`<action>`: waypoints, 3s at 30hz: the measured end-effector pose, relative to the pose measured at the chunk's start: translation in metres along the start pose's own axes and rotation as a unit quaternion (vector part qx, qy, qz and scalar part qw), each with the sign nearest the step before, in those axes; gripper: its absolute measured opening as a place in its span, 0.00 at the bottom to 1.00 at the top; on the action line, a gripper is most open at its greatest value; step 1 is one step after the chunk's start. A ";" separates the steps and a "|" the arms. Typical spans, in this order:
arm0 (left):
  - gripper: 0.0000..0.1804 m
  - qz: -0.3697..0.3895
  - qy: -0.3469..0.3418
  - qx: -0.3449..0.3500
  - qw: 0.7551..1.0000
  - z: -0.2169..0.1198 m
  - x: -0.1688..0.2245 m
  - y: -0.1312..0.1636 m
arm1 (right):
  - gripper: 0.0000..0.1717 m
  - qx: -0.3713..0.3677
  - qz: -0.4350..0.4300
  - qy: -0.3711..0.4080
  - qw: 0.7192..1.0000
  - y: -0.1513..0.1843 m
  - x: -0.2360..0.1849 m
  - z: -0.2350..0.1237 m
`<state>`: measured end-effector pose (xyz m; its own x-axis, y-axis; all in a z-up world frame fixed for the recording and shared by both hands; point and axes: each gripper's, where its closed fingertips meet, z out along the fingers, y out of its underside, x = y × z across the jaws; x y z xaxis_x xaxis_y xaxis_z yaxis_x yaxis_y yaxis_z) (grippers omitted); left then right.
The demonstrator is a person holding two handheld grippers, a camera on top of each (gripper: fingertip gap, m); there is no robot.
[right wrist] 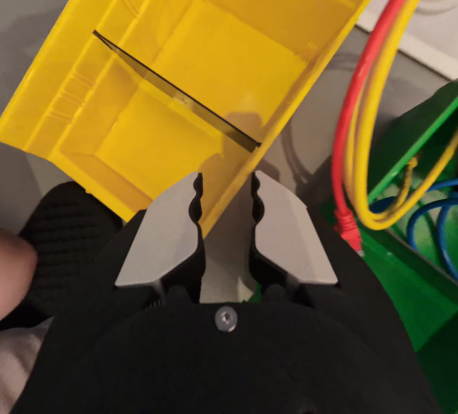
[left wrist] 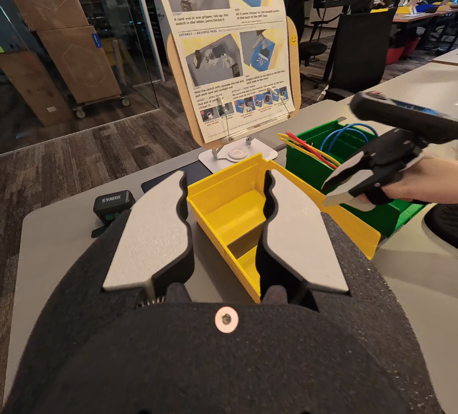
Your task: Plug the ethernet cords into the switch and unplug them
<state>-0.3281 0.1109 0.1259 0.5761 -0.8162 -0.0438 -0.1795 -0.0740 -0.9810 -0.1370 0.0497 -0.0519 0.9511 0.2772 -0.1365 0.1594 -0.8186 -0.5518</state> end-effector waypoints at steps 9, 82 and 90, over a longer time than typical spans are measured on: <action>0.33 0.047 0.007 -0.021 0.999 -0.003 0.011 0.002 | 0.21 -0.085 0.029 0.068 0.994 0.009 0.014 0.027; 0.26 -0.195 0.204 -0.323 0.903 0.159 0.242 0.112 | 0.03 -0.042 0.407 0.029 0.912 0.324 0.382 -0.232; 0.34 -0.185 0.132 -0.431 0.873 0.172 0.245 0.154 | 0.03 -0.049 0.377 0.016 0.925 0.319 0.388 -0.210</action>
<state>-0.0771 -0.0019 -0.0683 0.5379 -0.7399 0.4040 -0.6191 -0.6720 -0.4065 0.3388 -0.2093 -0.1080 0.8090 -0.4045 -0.4264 -0.5302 -0.8154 -0.2325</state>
